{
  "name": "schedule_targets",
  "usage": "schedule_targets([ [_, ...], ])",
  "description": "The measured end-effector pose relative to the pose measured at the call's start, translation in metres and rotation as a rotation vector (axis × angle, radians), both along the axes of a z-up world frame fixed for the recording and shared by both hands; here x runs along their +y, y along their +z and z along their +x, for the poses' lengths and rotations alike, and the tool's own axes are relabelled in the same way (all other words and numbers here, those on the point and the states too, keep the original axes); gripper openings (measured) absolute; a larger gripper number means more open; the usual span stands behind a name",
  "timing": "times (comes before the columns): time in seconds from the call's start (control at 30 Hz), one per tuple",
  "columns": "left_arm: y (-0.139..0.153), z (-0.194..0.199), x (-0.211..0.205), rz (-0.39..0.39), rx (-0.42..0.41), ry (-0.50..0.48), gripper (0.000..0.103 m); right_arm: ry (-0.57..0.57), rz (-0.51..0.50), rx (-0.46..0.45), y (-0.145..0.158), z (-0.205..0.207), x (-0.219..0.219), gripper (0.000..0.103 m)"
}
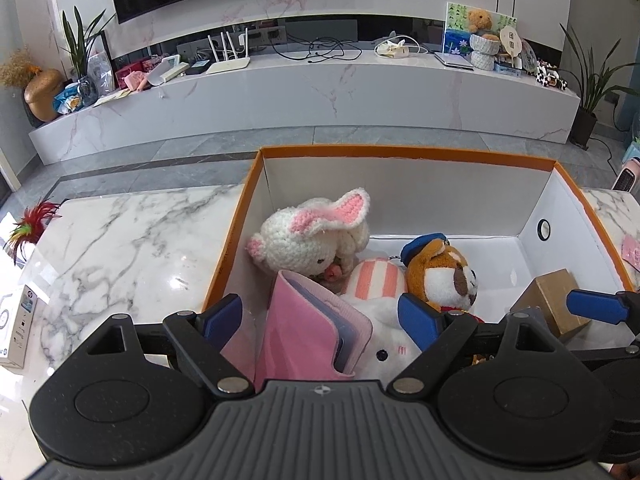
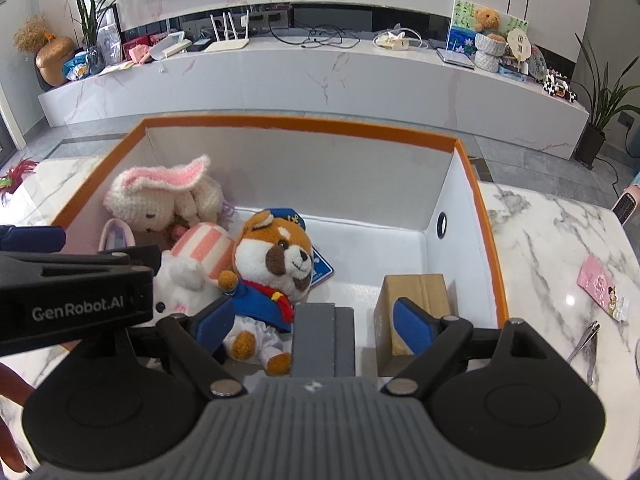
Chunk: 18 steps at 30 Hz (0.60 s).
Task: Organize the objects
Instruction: 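Open the left gripper to release the wallet and withdraw from the box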
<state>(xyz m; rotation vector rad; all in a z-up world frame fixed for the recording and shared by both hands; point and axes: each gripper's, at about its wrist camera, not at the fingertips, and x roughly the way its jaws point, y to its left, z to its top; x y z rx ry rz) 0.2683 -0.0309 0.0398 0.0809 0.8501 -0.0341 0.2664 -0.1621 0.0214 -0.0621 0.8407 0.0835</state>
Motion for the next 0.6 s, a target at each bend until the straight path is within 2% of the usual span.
schedule_targets([
  [0.33, 0.018, -0.018, 0.001, 0.026, -0.037, -0.002, 0.101, 0.014, -0.018, -0.039, 0.018, -0.018, 0.008, 0.092],
  [0.6, 0.033, -0.046, 0.018, 0.03, -0.058, 0.022, 0.101, 0.02, -0.047, -0.065, 0.035, -0.047, 0.011, 0.095],
])
